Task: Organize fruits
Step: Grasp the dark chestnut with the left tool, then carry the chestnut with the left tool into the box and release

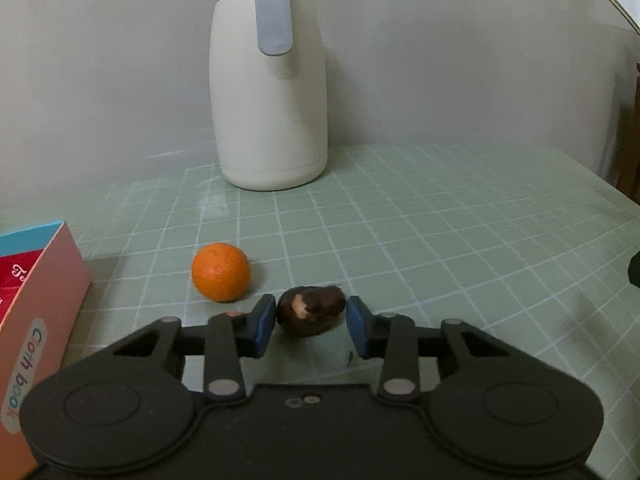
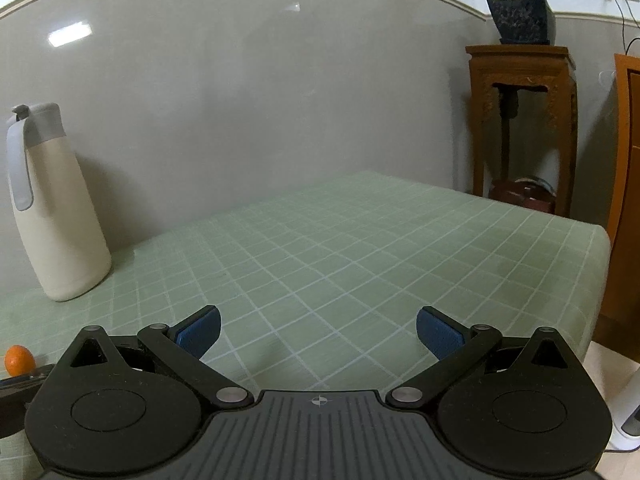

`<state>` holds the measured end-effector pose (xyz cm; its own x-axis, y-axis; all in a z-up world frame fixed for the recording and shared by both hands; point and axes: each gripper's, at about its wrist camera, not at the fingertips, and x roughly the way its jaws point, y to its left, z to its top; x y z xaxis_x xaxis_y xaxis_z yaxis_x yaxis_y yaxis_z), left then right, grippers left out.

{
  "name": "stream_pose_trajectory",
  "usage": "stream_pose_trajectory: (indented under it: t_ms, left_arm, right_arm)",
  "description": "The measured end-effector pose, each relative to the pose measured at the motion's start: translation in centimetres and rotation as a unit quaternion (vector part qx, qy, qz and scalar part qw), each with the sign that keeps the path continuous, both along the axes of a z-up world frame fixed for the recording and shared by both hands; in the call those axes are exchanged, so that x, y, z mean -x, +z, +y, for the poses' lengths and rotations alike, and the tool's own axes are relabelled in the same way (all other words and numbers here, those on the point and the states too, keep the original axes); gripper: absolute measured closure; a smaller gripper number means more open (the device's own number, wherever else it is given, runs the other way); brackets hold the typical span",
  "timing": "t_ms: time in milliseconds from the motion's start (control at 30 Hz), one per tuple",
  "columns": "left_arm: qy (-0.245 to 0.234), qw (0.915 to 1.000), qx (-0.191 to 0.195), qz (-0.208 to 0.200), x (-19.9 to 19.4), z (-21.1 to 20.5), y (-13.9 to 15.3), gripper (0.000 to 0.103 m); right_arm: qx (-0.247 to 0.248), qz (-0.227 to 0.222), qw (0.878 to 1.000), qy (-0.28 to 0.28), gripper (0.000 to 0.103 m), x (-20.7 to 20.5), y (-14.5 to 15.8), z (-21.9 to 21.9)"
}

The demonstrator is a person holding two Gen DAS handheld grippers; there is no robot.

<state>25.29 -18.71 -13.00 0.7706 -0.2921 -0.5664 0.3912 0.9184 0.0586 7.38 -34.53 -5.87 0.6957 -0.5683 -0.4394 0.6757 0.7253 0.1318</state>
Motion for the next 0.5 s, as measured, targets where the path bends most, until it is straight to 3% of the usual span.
stream_pose_trajectory:
  t_ms: [500]
  left_arm:
    - [0.032, 0.9988, 0.026, -0.026, 1.8, 2.7, 1.7, 0.075]
  right_arm:
    - [0.003, -0.002, 1.000, 0.029, 0.000, -0.5, 0.2, 0.9]
